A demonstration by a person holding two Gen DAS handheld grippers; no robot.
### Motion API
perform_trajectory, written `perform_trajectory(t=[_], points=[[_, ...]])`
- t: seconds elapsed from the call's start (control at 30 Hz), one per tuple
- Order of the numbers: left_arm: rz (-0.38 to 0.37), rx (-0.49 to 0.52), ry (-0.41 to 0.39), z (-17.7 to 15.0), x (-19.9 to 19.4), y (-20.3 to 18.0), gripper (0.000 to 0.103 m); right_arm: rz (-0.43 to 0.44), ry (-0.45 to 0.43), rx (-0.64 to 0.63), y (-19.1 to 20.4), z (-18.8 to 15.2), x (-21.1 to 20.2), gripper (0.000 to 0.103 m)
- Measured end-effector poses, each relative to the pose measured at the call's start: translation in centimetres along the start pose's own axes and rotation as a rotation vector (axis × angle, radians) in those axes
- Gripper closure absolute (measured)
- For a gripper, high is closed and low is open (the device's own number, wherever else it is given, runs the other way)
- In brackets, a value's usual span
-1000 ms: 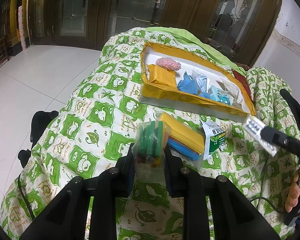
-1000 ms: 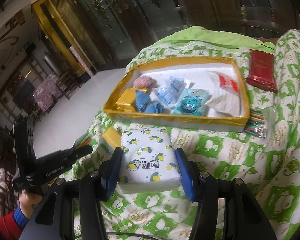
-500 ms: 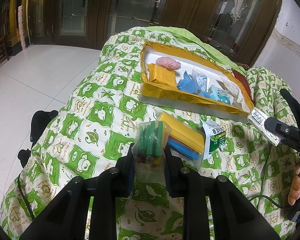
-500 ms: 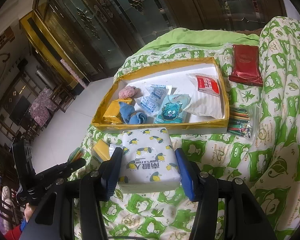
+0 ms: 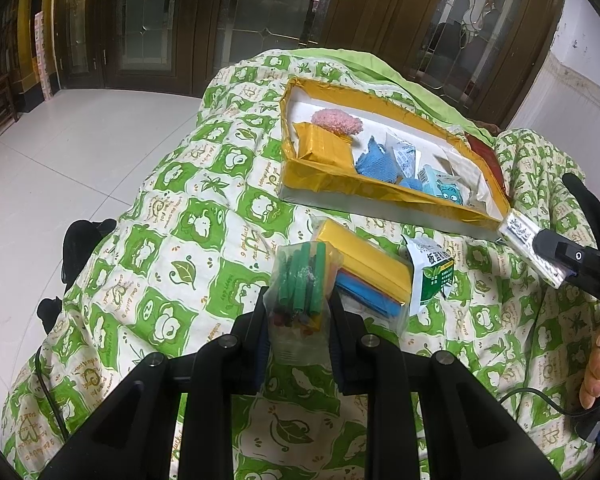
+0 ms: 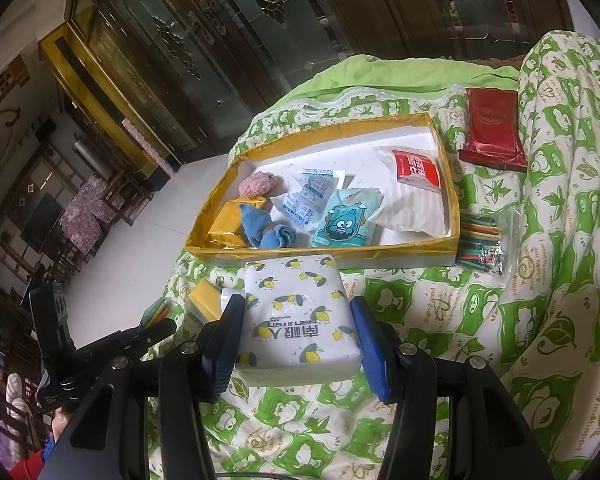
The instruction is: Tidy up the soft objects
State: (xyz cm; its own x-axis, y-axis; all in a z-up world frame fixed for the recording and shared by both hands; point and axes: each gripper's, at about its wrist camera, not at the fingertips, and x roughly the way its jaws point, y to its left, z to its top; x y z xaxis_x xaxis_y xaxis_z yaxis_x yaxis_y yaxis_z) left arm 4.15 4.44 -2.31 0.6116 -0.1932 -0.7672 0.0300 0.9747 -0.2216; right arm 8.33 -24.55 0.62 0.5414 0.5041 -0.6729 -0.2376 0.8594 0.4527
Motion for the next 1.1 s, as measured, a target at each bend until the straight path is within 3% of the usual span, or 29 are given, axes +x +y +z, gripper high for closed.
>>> perform_trajectory(t=[0.5,1.1], points=[[-0.011,0.003,0.001,0.2,-0.2,-0.2,0.079,-0.003,-0.010,0.001,0.0,0.3,-0.2,0.046],[-0.050,0.059,-0.022,3.5,-1.2,-2.4,0.079,-0.008,-0.040,-0.011,-0.1,4.1,-1.1,0.046]])
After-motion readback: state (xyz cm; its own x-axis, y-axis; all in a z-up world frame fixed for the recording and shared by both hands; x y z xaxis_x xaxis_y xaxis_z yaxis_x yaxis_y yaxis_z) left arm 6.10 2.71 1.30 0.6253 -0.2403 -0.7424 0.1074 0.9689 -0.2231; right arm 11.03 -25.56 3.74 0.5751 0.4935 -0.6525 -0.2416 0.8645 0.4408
